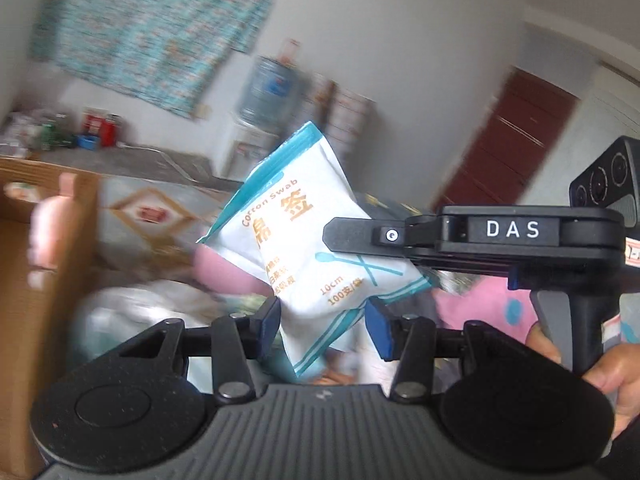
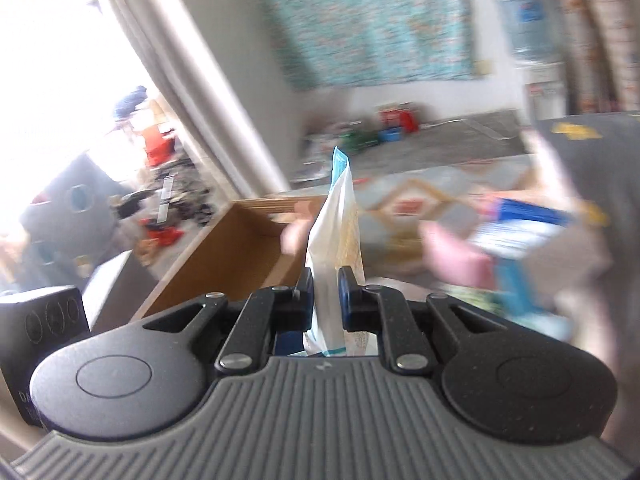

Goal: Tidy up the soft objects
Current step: 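Carry the cotton-swab bag with the right tool into the box and release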

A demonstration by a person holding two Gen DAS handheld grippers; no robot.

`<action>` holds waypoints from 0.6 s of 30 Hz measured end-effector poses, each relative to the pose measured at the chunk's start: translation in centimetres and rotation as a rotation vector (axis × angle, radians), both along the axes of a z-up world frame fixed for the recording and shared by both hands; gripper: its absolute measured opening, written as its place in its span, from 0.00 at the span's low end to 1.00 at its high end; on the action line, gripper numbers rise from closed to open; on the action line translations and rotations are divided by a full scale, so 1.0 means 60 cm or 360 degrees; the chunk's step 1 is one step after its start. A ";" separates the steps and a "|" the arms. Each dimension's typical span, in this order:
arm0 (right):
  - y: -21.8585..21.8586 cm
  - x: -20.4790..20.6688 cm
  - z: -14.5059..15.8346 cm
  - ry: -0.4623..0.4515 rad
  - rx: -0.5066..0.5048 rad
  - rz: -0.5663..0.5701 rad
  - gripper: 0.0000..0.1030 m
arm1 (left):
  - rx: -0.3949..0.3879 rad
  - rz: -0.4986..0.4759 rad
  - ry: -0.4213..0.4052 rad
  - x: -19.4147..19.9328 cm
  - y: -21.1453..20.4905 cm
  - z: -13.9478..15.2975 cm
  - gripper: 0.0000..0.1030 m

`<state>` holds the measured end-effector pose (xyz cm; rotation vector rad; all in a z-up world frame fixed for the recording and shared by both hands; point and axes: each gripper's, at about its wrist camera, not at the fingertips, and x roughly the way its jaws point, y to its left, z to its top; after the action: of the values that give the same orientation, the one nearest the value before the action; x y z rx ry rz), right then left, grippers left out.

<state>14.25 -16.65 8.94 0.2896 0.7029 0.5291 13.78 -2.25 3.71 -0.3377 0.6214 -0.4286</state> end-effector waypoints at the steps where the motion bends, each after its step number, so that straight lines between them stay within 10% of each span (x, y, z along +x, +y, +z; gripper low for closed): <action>1: 0.031 0.018 -0.001 0.0019 0.0027 0.0046 0.11 | 0.0009 0.0070 0.0005 -0.001 0.029 0.003 0.47; 18: 0.478 0.320 -0.159 0.0593 0.0107 0.0285 0.11 | 0.0179 0.0889 0.0281 0.106 0.376 -0.061 0.47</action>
<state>33.44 12.03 -0.63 0.3957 1.0805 0.6789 20.15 20.30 0.03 -0.4268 0.6890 0.1725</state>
